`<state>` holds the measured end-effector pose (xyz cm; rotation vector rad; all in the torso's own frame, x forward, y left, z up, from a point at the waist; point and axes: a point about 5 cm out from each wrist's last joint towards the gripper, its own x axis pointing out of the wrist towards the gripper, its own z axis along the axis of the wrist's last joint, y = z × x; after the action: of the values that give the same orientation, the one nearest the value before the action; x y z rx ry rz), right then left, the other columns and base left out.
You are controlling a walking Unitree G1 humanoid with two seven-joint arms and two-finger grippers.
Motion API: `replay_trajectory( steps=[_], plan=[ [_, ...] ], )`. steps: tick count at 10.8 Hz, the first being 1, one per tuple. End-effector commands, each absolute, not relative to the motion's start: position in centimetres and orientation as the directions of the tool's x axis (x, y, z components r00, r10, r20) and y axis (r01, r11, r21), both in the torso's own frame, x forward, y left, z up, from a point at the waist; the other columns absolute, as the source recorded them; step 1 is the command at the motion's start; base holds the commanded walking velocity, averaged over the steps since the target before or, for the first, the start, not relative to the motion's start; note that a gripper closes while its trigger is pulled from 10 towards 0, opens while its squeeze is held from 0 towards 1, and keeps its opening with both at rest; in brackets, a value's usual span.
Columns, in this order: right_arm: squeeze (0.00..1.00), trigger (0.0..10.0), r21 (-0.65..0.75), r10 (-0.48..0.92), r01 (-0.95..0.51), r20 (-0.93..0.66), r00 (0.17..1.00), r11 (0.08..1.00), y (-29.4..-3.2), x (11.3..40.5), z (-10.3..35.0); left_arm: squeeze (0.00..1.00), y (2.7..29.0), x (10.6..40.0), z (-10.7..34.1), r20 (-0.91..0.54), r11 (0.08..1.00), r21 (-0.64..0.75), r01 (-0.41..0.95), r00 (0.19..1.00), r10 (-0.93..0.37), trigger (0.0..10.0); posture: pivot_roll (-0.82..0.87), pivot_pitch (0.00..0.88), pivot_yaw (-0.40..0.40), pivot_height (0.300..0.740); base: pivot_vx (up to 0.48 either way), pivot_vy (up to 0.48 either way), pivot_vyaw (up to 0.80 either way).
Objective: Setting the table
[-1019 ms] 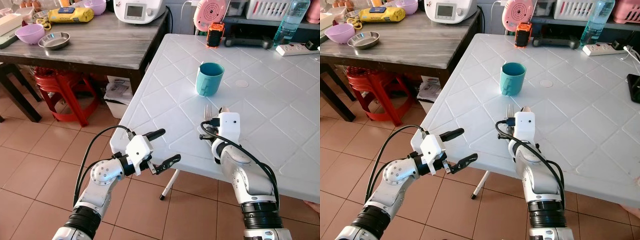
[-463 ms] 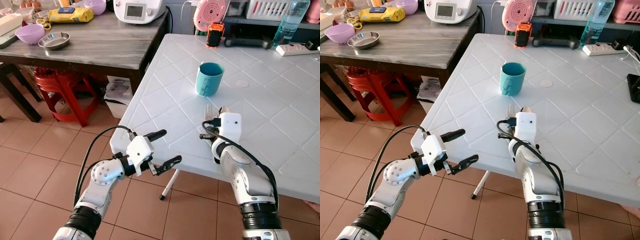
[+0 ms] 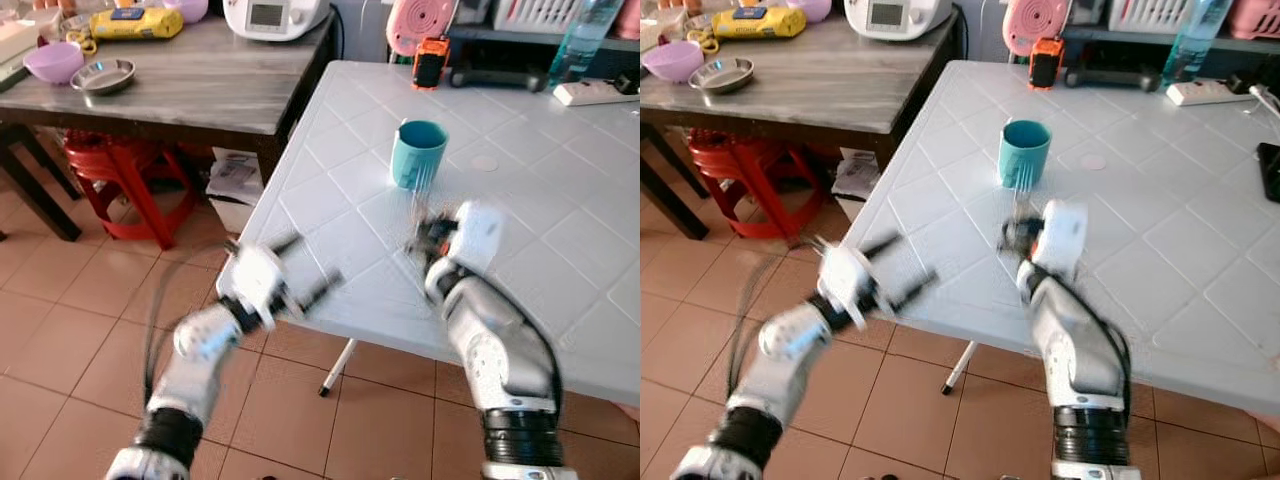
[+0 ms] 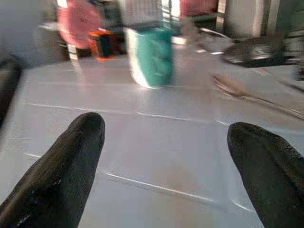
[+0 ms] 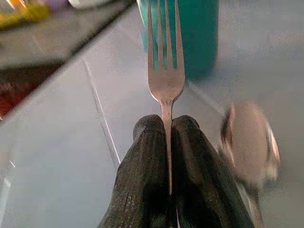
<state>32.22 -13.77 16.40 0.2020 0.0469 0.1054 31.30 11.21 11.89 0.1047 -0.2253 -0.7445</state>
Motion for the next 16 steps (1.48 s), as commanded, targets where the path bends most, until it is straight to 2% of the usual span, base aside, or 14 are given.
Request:
replay_trajectory(
  steps=[1, 3, 4, 7, 8, 12, 15, 16],
  plan=[
    [0.0, 10.0, 0.186, 0.147, -0.146, 0.012, 0.989, 0.972, -13.0, 32.0, 17.3, 0.0, 12.1, 31.8, 11.8, 0.162, 0.779, 0.151, 0.608, 0.762, -0.627, 10.0, -0.14, 0.107, 0.052, 0.74, 0.0, 0.0, 0.0],
    [0.0, 10.0, 0.15, 0.176, -0.184, 0.07, 0.982, 0.971, -12.3, 31.5, 18.1, 0.0, 13.5, 32.8, 12.1, 0.178, 0.879, 0.137, 0.457, 0.861, -0.476, 10.0, -0.14, 0.102, 0.05, 0.74, 0.0, 0.0, 0.0],
    [0.0, 10.0, 0.131, 0.168, -0.182, 0.111, 0.98, 0.975, -12.3, 31.3, 18.5, 0.0, 14.3, 33.3, 12.1, 0.177, 0.931, 0.123, 0.344, 0.916, -0.361, 10.0, -0.15, 0.1, 0.049, 0.74, 0.0, 0.0, 0.0],
    [0.0, 10.0, 0.146, 0.13, -0.142, 0.091, 0.987, 0.979, -13.3, 30.6, 17.9, 0.0, 16.6, 33.9, 12.1, 0.179, 0.991, 0.027, 0.132, 0.975, -0.135, 10.0, -0.14, 0.093, 0.05, 0.74, 0.0, 0.0, 0.0],
    [0.0, 10.0, 0.143, 0.127, -0.139, 0.089, 0.988, 0.98, -13.5, 30.4, 17.7, 0.0, 16.9, 34.0, 12.1, 0.175, 0.995, 0.016, 0.102, 0.979, -0.104, 10.0, -0.14, 0.092, 0.049, 0.74, 0.0, 0.0, 0.0],
    [0.0, 10.0, 0.124, 0.127, -0.142, 0.121, 0.984, 0.982, -13.5, 29.5, 17.7, 0.0, 16.0, 32.9, 11.4, 0.166, 0.986, 0.072, 0.153, 0.973, -0.163, 10.0, -0.13, 0.086, 0.056, 0.74, 0.0, 0.0, 0.0],
    [0.0, 10.0, 0.125, 0.142, -0.158, 0.124, 0.982, 0.98, -13.7, 28.8, 17.3, 0.0, 16.4, 29.3, 9.7, 0.137, 0.933, 0.185, 0.309, 0.932, -0.336, 10.0, -0.1, 0.079, 0.044, 0.74, 0.0, 0.0, 0.0],
    [0.0, 10.0, 0.125, 0.144, -0.161, 0.131, 0.981, 0.979, -13.8, 28.7, 17.4, 0.0, 17.0, 28.3, 8.7, 0.103, 0.931, 0.194, 0.309, 0.938, -0.332, 10.0, -0.1, 0.073, 0.045, 0.74, 0.0, 0.0, 0.0]
  ],
)
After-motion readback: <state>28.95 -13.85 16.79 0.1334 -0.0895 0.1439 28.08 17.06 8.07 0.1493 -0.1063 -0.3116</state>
